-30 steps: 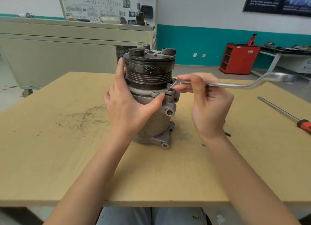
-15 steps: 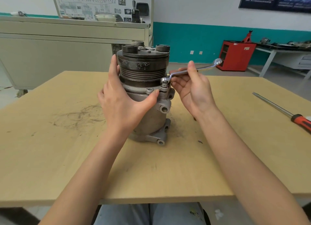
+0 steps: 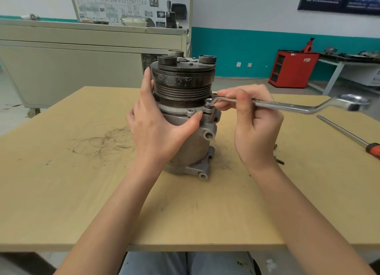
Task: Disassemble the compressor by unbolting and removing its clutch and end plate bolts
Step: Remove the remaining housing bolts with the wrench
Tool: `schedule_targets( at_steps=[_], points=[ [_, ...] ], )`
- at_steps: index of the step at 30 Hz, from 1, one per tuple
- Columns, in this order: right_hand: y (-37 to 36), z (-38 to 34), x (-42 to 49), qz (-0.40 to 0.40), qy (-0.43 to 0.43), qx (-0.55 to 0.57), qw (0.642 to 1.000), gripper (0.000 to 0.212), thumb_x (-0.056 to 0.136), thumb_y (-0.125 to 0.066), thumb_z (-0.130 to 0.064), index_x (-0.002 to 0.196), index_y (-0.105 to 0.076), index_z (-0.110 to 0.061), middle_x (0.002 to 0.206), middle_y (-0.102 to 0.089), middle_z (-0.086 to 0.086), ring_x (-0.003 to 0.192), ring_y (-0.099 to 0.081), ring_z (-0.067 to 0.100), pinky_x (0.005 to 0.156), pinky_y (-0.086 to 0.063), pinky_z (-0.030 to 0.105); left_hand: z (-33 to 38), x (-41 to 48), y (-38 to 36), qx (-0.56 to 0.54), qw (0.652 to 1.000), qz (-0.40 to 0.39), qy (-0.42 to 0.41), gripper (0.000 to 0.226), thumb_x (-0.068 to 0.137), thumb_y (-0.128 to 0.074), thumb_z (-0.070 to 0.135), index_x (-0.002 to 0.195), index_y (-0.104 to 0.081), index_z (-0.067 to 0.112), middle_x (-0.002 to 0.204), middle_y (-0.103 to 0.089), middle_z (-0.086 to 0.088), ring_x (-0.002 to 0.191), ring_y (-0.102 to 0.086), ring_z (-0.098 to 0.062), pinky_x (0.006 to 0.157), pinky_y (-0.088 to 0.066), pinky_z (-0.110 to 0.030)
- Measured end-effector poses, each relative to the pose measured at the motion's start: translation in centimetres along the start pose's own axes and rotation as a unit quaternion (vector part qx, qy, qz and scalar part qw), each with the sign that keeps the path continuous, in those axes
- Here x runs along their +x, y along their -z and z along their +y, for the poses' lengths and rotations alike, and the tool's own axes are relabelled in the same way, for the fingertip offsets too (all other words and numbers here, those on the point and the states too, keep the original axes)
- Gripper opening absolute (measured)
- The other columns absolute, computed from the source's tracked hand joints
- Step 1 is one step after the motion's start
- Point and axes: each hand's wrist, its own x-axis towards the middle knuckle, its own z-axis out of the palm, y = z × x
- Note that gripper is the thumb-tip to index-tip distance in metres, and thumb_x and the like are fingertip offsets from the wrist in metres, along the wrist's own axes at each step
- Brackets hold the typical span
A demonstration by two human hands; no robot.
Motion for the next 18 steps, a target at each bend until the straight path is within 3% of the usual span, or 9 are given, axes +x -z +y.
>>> schedule_targets(
  at_steps=[3,8,13,15,18],
  points=[
    [-0.6,-0.2,-0.5,0.019,-0.027,0.036,0.999,0.016,0.100,-0.039,-0.020,0.092,-0.052,-0.024,0.086,-0.064,-0.001,0.072,-0.069,0.015,0.067,-0.057,0.037,0.1,0.0,0.1,0.003,1.000,-0.001,0.000,0.112,0.058,-0.052,0.071,0.152,-0.018,0.019,0.140,-0.050,0.004,0.126,-0.049,-0.022,0.101,-0.026,-0.035],
    [-0.6,0.1,-0.2,0.073,-0.187,0.136,0.970,0.025,0.098,-0.032,-0.014,0.083,-0.052,-0.012,0.077,-0.069,-0.003,0.063,-0.068,0.015,0.065,-0.054,0.028,0.2,-0.1,0.1,0.002,1.000,-0.006,0.005,0.114,0.057,-0.051,0.071,0.153,-0.018,0.020,0.141,-0.049,0.005,0.128,-0.048,-0.020,0.103,-0.024,-0.035],
    [-0.4,0.9,-0.1,0.064,-0.219,0.193,0.954,0.027,0.099,-0.033,-0.018,0.082,-0.052,-0.011,0.077,-0.071,-0.002,0.061,-0.067,0.016,0.062,-0.054,0.027,0.2,-0.1,0.1,-0.002,1.000,-0.005,0.005,0.113,0.057,-0.052,0.071,0.153,-0.019,0.019,0.141,-0.048,0.004,0.128,-0.047,-0.019,0.103,-0.023,-0.033],
    [0.0,1.8,0.8,0.039,-0.294,0.267,0.917,0.031,0.101,-0.031,-0.019,0.081,-0.052,-0.009,0.075,-0.072,0.002,0.058,-0.066,0.015,0.059,-0.053,0.025,0.3,-0.1,0.1,-0.001,1.000,-0.005,0.005,0.113,0.057,-0.052,0.071,0.153,-0.019,0.019,0.141,-0.048,0.004,0.128,-0.048,-0.020,0.101,-0.022,-0.032],
    [0.4,3.3,3.1,-0.049,-0.432,0.371,0.821,0.033,0.104,-0.029,-0.019,0.081,-0.051,-0.008,0.073,-0.071,0.007,0.052,-0.063,0.012,0.052,-0.051,0.021,0.3,-0.2,0.1,-0.001,1.000,0.002,0.004,0.113,0.058,-0.052,0.071,0.152,-0.019,0.019,0.140,-0.049,0.004,0.127,-0.048,-0.020,0.100,-0.023,-0.032]
  ],
)
